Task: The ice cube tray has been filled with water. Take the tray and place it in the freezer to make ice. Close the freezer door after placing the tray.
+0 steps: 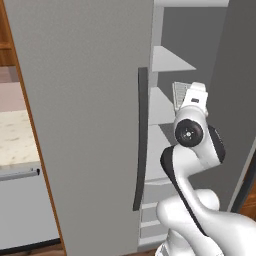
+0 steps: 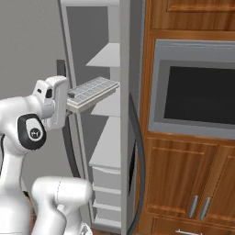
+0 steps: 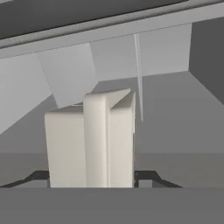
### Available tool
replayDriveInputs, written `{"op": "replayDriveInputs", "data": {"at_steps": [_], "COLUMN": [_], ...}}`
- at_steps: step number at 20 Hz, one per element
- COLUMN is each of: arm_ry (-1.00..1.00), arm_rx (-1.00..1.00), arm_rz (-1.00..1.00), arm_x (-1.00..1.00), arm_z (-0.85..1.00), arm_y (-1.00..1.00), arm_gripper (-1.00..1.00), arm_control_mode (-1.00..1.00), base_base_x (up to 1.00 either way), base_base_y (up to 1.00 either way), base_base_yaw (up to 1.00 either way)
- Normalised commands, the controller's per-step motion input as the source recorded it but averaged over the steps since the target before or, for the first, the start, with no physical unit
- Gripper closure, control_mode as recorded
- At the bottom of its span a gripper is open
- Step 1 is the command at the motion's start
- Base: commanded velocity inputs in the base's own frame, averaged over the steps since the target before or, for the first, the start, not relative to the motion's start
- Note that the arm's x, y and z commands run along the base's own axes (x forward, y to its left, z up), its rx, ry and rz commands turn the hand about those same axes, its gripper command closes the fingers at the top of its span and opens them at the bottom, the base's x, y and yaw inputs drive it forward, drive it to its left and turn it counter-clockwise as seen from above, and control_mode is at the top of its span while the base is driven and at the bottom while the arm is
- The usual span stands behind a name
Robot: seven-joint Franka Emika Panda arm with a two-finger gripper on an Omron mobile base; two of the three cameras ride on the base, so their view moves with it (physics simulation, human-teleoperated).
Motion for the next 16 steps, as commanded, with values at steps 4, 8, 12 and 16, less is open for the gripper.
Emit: {"op": "replayDriveInputs", "data": {"at_steps": [4, 8, 12, 16], "arm_ry": [-0.03, -0.06, -0.11, -0.13], "arm_rx": [0.0, 0.0, 0.0, 0.0], "arm_rz": [0.11, 0.1, 0.07, 0.02], "arm_x": [0.24, 0.21, 0.11, 0.0], "arm_z": [0.02, 0.04, 0.1, 0.17], "arm_y": [-0.03, -0.03, 0.0, 0.0], "arm_gripper": [1.0, 1.0, 1.0, 1.0], "arm_control_mode": [-1.0, -1.0, -1.0, -1.0], "base_base_x": [0.0, 0.0, 0.0, 0.0], "base_base_y": [0.0, 0.0, 0.0, 0.0], "base_base_yaw": [0.0, 0.0, 0.0, 0.0]}}
